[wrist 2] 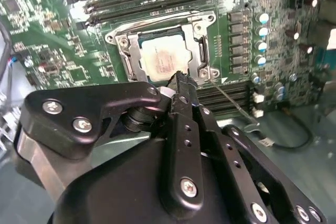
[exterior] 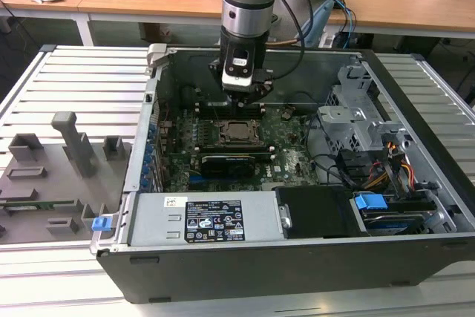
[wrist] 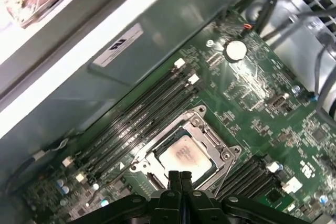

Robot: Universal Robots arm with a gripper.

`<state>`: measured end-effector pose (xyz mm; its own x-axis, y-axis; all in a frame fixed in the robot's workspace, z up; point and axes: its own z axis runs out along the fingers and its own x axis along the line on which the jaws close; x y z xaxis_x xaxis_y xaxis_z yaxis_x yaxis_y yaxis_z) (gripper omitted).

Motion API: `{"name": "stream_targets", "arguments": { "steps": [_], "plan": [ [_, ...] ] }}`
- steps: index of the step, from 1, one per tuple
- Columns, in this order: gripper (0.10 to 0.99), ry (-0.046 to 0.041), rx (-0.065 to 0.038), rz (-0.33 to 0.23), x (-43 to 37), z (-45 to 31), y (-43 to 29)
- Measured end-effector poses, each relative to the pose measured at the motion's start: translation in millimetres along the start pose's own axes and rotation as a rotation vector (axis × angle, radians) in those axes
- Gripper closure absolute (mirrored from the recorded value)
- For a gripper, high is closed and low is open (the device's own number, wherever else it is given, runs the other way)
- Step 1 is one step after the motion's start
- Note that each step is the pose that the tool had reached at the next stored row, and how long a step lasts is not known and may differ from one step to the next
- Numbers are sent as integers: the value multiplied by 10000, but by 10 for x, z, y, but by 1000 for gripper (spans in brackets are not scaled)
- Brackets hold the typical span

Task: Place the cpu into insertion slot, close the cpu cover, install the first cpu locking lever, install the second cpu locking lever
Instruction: 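Install the first cpu locking lever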

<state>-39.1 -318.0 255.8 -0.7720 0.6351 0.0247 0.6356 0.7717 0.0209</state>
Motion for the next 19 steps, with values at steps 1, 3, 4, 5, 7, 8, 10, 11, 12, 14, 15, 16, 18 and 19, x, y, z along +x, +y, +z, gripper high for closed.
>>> {"name": "stream_targets", "arguments": {
  "steps": [1, 3, 4, 5, 7, 8, 10, 11, 12, 14, 15, 16, 18, 19],
  "plan": [
    [980, 5, 6, -229, 0, 0, 0],
    [980, 14, 16, -648, 0, 1, 0],
    [980, 18, 20, -798, 0, 1, 0],
    [980, 21, 25, -974, 0, 1, 0],
    [980, 26, 30, -1173, 0, 2, 0],
    [980, 27, 32, -1246, 0, 2, 0],
    [980, 34, 39, -1503, 0, 3, 0],
    [980, 37, 42, -1679, 0, 3, 0],
    [980, 43, 47, -1906, 0, 5, 0],
    [980, 51, 60, -2332, 0, 6, 0],
    [980, 55, 65, -2518, 0, 6, 0],
    [980, 58, 69, -2682, 0, 6, 0],
    [980, 66, 77, -3020, 0, 6, 0],
    [980, 69, 81, -3208, 0, 7, 0]
  ]
}}
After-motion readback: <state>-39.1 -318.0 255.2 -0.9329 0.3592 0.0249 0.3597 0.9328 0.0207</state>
